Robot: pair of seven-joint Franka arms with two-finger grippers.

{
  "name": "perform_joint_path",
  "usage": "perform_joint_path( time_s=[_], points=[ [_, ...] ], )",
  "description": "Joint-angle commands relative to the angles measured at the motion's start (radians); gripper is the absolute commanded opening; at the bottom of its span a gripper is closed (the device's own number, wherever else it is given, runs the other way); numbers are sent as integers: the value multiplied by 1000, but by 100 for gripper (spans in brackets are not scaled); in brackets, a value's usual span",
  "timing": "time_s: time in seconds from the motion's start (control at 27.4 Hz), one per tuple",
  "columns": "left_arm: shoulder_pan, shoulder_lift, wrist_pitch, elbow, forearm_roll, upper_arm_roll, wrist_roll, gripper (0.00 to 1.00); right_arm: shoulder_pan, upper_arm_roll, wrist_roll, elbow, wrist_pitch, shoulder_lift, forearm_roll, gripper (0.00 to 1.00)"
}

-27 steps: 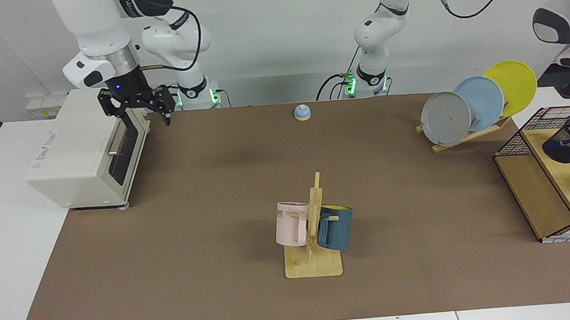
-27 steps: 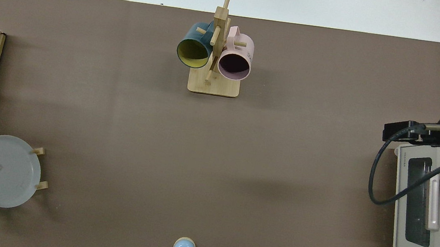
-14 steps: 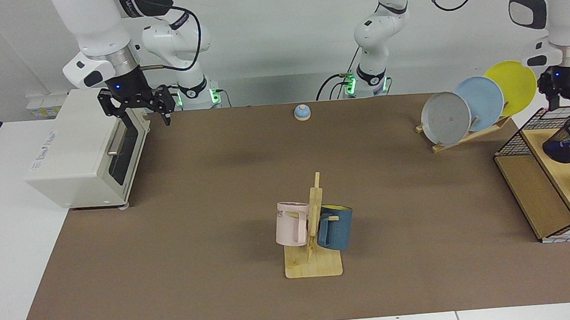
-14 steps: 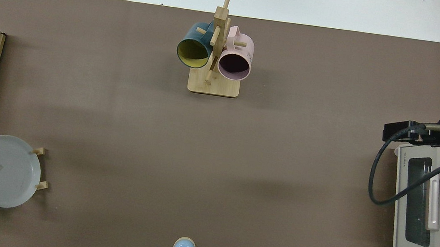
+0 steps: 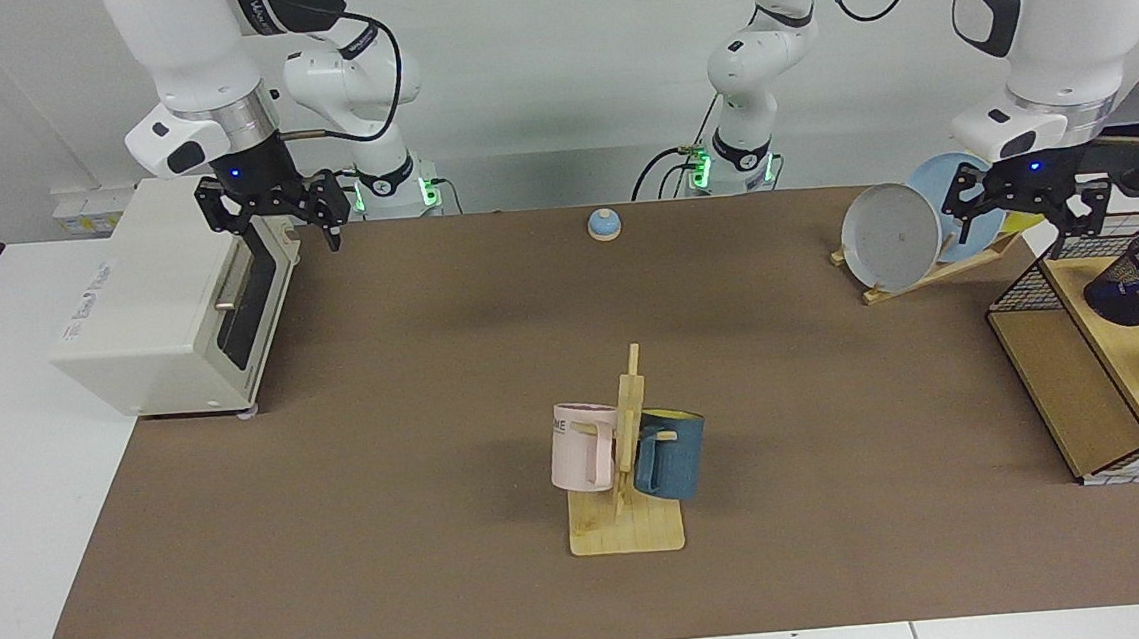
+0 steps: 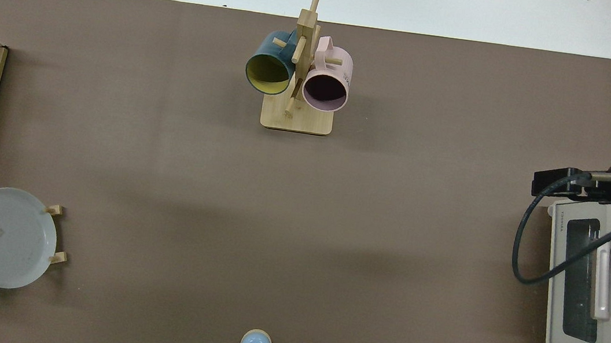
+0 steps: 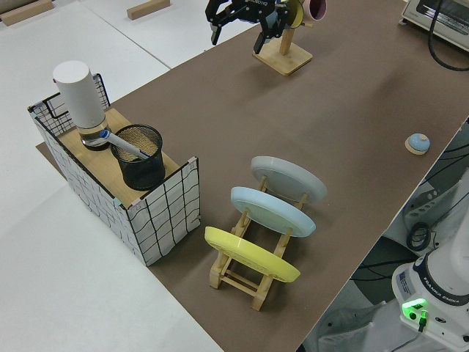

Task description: Put markers into pen holder

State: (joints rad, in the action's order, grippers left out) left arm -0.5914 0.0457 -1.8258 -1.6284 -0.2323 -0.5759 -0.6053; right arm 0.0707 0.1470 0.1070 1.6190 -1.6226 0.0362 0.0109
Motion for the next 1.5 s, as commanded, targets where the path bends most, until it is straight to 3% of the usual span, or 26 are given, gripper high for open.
perform_joint_path(
  time_s=[0.0,0.26,0.66,1.31,1.39,1.46],
  points=[
    [1,-17,54,1,63,-27,186,100,26,9,17,-11,23,2,-2,100],
    [1,-18,101,18,183,-30,398,100,70,6,-82,-13,53,4,-9,100],
    [-1,-32,186,28,224,-62,544,100,70,8,-90,-8,35,8,-9,100],
    [1,-47,287,71,229,-85,613,100,70,8,-90,-8,35,8,-9,100],
    [36,-49,287,73,229,-61,613,100,70,8,-90,-8,35,8,-9,100],
    [122,-53,284,73,228,31,613,100,70,8,-90,-8,35,8,-9,100]
  ],
)
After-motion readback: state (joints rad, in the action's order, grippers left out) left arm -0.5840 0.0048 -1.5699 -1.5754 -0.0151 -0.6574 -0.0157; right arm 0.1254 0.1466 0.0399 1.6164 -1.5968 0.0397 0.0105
